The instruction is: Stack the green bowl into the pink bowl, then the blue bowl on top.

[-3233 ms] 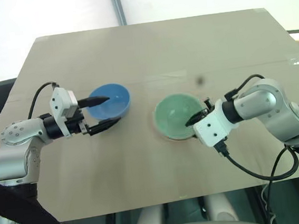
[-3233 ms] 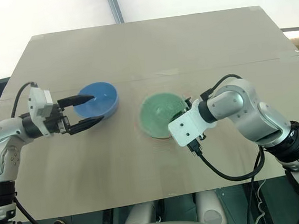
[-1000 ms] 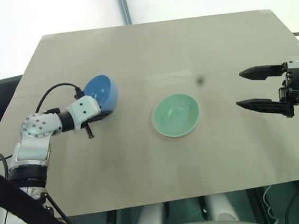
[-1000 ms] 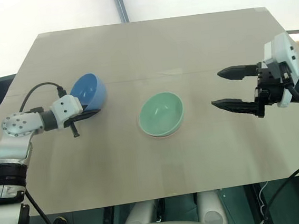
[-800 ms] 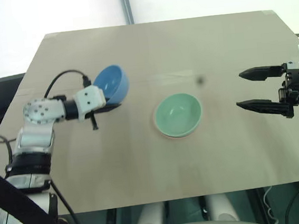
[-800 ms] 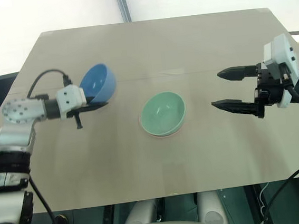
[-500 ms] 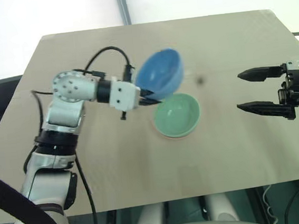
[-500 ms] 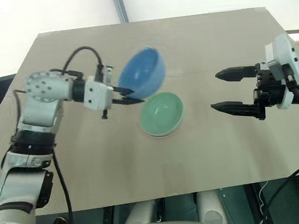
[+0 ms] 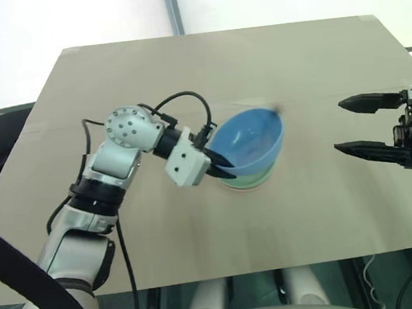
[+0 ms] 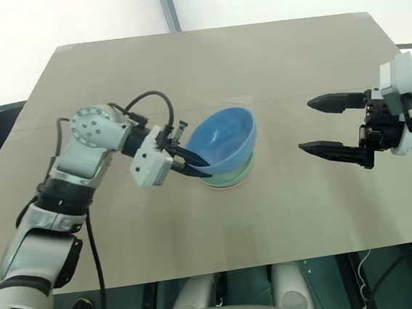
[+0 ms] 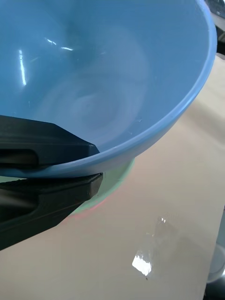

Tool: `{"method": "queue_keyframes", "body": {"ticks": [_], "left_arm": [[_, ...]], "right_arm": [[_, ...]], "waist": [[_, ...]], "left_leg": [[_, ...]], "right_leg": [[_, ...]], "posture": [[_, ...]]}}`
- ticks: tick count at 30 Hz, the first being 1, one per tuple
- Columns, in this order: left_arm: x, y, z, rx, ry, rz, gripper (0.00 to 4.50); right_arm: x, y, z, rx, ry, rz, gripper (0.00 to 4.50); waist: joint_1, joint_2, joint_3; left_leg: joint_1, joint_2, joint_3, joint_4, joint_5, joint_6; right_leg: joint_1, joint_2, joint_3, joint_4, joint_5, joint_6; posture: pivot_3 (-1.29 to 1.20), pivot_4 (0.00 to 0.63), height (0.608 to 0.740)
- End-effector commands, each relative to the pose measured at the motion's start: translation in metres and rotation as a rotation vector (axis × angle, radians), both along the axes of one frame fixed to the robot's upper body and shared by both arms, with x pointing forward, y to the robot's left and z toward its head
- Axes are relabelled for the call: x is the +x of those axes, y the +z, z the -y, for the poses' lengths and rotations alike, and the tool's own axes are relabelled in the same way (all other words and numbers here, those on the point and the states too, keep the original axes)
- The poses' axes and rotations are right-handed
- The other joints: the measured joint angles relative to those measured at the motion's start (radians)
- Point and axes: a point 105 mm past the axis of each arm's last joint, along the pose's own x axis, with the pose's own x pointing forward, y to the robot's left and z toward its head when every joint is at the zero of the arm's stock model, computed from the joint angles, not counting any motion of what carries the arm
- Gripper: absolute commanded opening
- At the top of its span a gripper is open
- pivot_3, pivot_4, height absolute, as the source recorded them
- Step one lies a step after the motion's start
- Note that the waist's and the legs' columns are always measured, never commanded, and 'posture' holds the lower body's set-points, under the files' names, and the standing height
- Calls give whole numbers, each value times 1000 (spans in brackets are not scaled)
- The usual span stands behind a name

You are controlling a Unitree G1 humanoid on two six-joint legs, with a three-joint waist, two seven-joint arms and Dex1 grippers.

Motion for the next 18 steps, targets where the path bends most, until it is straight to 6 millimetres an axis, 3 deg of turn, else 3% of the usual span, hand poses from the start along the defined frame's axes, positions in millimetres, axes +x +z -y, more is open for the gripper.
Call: {"method": "queue_keyframes", "body": {"ticks": [1, 2, 5, 9, 18], "left_arm": [[6, 10, 1, 8, -2, 69, 839], [7, 11, 1, 7, -2, 71, 1073], [5, 12, 0, 9, -12, 62, 2671], [2, 11, -1, 9, -28, 73, 4034], [13, 37, -5, -117, 70, 40, 4034]], "right_arm": [[-7, 13, 1, -13, -3, 67, 4500], [-7, 13, 1, -14, -5, 67, 4500], [-6, 13, 1, -14, -7, 68, 4500], [-6, 13, 0, -7, 1, 66, 4500], [-2, 13, -1, 15, 5, 79, 4500]], "waist": [[-1, 0, 0], [-1, 0, 0], [-3, 0, 0], [-3, 0, 0], [-2, 0, 0]], "left_leg": [[0, 0, 0, 0, 0, 0], [0, 0, 0, 0, 0, 0], [0, 0, -1, 0, 0, 0], [0, 0, -1, 0, 0, 0], [0, 0, -2, 0, 0, 0]], "right_leg": [[0, 0, 0, 0, 0, 0], [0, 0, 0, 0, 0, 0], [0, 0, 0, 0, 0, 0], [0, 0, 0, 0, 0, 0], [0, 0, 0, 0, 0, 0]], "posture": [[0, 150, 740], [0, 150, 740], [0, 150, 740], [0, 150, 740], [0, 150, 740]]}}
